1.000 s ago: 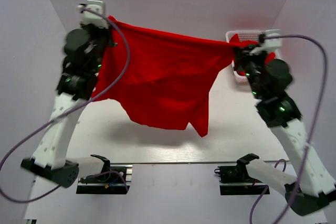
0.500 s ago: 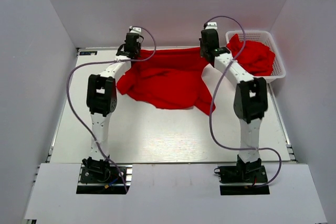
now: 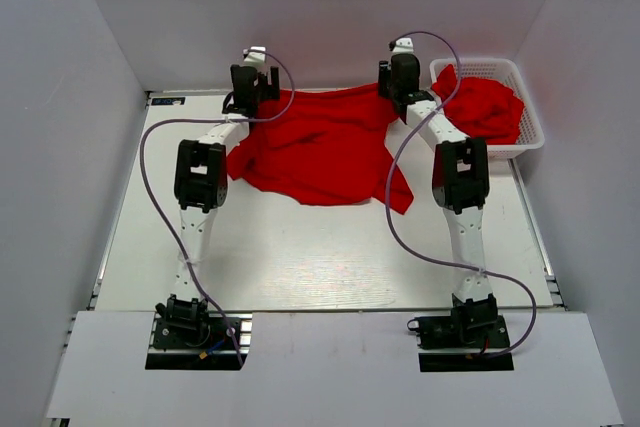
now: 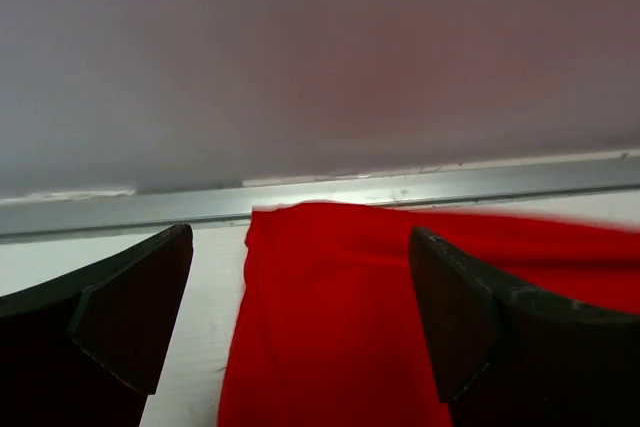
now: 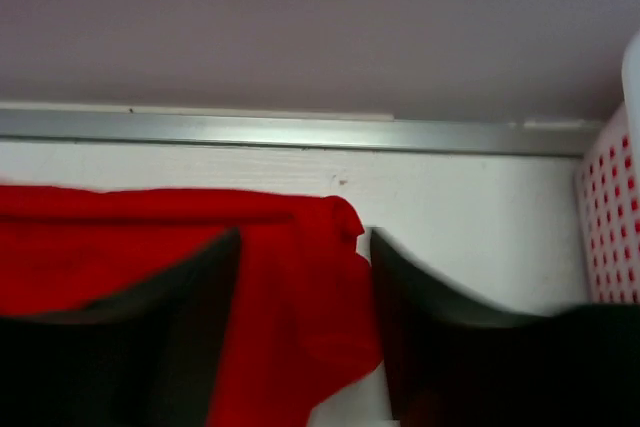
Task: Fold and stack the t-shirts
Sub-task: Flatten out the tshirt
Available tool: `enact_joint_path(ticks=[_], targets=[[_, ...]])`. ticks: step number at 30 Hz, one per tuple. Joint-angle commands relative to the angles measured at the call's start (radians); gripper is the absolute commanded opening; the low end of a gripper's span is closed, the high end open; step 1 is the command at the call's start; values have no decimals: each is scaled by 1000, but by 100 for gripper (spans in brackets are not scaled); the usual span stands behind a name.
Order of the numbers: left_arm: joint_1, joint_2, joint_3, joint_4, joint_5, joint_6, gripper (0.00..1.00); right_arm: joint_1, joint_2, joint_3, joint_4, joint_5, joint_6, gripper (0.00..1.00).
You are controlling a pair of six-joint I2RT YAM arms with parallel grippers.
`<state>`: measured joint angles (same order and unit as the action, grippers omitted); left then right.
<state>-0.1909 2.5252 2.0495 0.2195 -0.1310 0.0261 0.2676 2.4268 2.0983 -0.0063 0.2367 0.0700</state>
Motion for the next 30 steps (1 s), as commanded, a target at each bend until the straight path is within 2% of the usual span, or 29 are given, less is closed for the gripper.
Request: enact_joint_path(ticks=[1, 2, 3, 5, 10, 11, 13, 16, 17, 22, 25, 30], targets=[[5, -8, 61, 58, 36, -28, 100, -18, 47, 128, 106, -69, -45, 67], [5, -17, 73, 58, 48, -28, 100, -18, 52, 140, 80, -69, -44, 82], [5, -26, 86, 20, 48, -28, 100, -16, 40, 138, 75, -74, -44, 90], [5, -61, 86, -20, 62, -17, 100, -15, -3, 109, 48, -89, -50, 90], [5, -167, 98, -260, 83, -45, 100, -7, -185, -49, -52, -143, -41, 90], [-5, -193, 56, -293, 96, -54, 100, -5, -199, -87, -129, -161, -26, 90], [-16, -280, -4, -375, 111, -63, 100, -1, -253, -106, -179, -206, -22, 90], [-16, -374, -161, -451, 230, -141, 100, 16, -288, -182, -308, -261, -10, 90], [-16, -438, -263, -451, 276, -155, 100, 21, -293, -195, -320, -273, -3, 90], [-38, -612, -590, -471, 289, -262, 100, 48, -288, -228, -398, -349, 17, 90], [-59, -674, -678, -480, 306, -272, 100, 61, -291, -261, -393, -352, 16, 90], [-88, -664, -699, -502, 317, -281, 100, 81, -259, -276, -390, -349, 11, 90]])
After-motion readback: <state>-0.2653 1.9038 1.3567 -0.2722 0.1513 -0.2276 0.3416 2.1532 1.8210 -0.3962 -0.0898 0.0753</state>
